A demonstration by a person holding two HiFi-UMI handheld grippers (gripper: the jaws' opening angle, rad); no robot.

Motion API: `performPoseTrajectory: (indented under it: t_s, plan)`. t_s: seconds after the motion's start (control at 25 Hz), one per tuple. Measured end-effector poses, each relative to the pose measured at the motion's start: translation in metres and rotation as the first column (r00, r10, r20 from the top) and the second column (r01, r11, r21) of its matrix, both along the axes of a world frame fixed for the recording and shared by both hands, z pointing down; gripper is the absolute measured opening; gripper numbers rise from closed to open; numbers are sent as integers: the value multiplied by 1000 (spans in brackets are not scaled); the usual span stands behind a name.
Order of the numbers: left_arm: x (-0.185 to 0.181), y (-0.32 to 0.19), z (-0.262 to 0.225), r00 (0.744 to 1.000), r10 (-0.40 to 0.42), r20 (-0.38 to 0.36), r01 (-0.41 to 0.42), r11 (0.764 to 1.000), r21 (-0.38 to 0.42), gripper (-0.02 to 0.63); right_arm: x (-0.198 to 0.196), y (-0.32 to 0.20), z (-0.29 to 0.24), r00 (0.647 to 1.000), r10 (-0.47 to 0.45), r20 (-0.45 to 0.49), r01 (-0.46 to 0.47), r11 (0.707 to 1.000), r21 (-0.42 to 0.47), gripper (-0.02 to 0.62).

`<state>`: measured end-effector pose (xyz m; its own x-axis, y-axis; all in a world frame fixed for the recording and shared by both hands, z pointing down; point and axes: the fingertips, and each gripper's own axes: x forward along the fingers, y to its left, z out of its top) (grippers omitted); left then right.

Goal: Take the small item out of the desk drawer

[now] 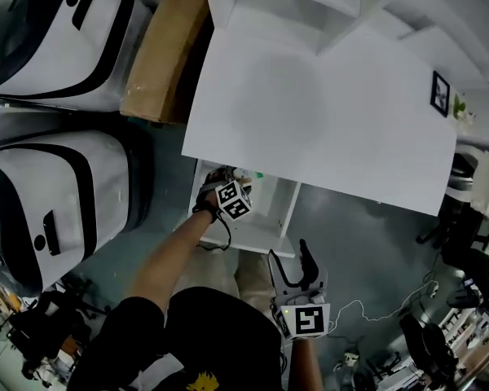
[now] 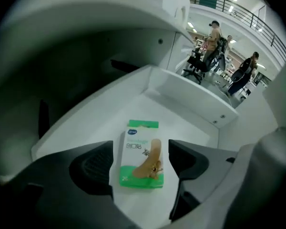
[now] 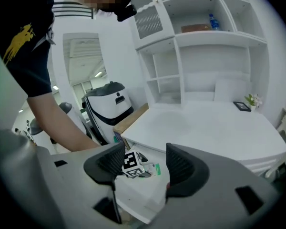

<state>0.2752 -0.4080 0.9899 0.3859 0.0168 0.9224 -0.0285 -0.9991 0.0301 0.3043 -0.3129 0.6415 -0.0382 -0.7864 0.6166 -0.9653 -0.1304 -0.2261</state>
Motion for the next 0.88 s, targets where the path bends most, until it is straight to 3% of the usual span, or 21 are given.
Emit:
performPoseTrajectory:
  t_s: [0.16, 0.32, 0.44, 0.56, 0.72, 0.88]
  plan:
    - [5, 0, 40, 996, 20, 93, -21, 1000, 13, 365, 4, -11, 14, 1000, -18, 14, 18, 1000, 4, 282]
    - [0, -4, 33, 998, 33, 54, -31, 999, -35, 358, -1, -23, 15, 1000, -19, -1, 19, 999, 49, 281]
    - [3, 4, -11, 999, -4, -38, 1, 997, -84, 357, 5, -22, 10, 1000, -20, -10, 21, 998, 54, 274]
    - [7, 11, -77, 985, -25, -171, 9, 995, -94, 356, 12, -27, -2, 998, -12, -64, 14, 1000, 26, 265]
    - [-16, 25, -170, 951, -22, -310, -15, 993, -117, 356, 3, -34, -33, 993, 25, -114, -16, 997, 76, 264]
    - [-38, 36, -248, 898, -22, -440, -24, 995, -99, 355, -8, -24, -65, 980, 50, -191, -24, 991, 135, 264]
